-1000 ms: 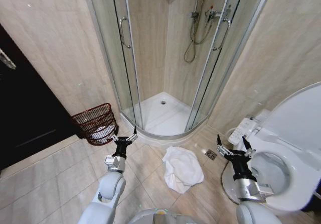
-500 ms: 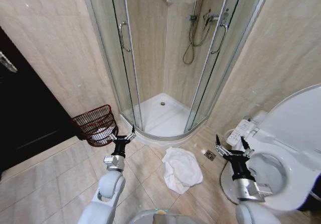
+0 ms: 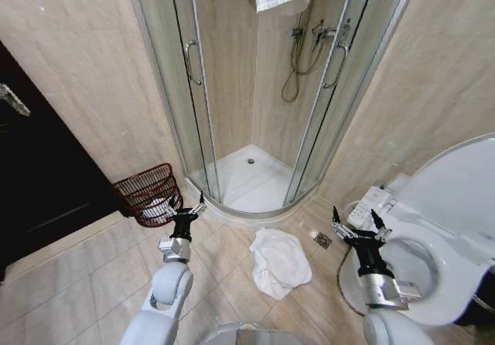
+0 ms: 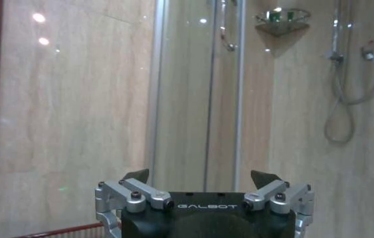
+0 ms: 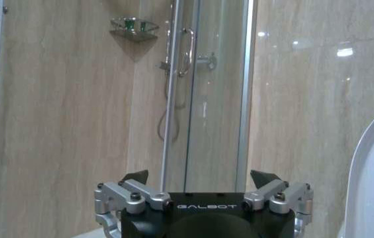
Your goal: Discard the used towel into the hamper.
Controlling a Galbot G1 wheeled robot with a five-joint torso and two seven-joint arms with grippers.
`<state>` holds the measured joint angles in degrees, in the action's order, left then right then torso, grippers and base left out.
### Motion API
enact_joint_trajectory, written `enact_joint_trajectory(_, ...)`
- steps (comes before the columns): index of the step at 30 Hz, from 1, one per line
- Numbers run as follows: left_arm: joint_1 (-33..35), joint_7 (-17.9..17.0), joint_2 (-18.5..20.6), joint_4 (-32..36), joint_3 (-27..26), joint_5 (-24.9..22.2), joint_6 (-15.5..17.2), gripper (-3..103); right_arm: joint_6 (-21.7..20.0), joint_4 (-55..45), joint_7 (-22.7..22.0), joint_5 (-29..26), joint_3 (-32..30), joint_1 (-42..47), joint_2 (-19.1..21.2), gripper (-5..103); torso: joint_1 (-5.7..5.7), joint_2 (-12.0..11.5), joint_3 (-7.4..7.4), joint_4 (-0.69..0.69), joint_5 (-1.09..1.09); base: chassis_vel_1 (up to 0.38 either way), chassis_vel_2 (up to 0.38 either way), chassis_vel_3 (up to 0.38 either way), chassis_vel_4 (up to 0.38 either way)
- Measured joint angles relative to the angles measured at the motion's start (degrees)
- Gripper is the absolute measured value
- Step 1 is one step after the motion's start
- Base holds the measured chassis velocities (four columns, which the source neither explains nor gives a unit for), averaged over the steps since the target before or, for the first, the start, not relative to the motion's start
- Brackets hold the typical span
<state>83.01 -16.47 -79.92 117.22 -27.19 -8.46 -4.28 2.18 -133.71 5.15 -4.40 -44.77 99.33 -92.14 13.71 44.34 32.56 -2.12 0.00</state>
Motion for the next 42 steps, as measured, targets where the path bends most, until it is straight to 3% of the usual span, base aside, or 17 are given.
enact_joint_trajectory(11,1.2,0.3,0.6,0.4,-5.6,-1.7,0.9,100,1.5,1.3,1.5,0.4,0.6,0.3,0.0,100,1.28,3.0,1.75,0.00,-0.01,0.000,0.000,0.000,0.000)
enact_joint_trajectory(23,0.9,0.6,0.8,0.8,-5.1,-1.2,1.7,100,2.1,1.9,3.4,0.4,1.4,0.9,0.0,100,2.74,6.3,3.59,0.00,-0.01,0.000,0.000,0.000,0.000)
enact_joint_trajectory(32,1.6,0.7,1.8,1.5,-3.6,-1.1,1.9,100,3.7,2.9,1.8,0.8,3.3,1.3,0.0,100,3.62,8.3,4.69,0.00,-0.01,0.000,0.000,0.000,0.000)
enact_joint_trajectory(42,1.8,0.5,3.5,2.4,-2.1,-1.1,2.4,100,3.5,1.9,0.3,-1.2,4.5,3.0,4.4,100,4.90,11.2,6.35,0.00,-0.01,0.000,0.000,0.000,0.000)
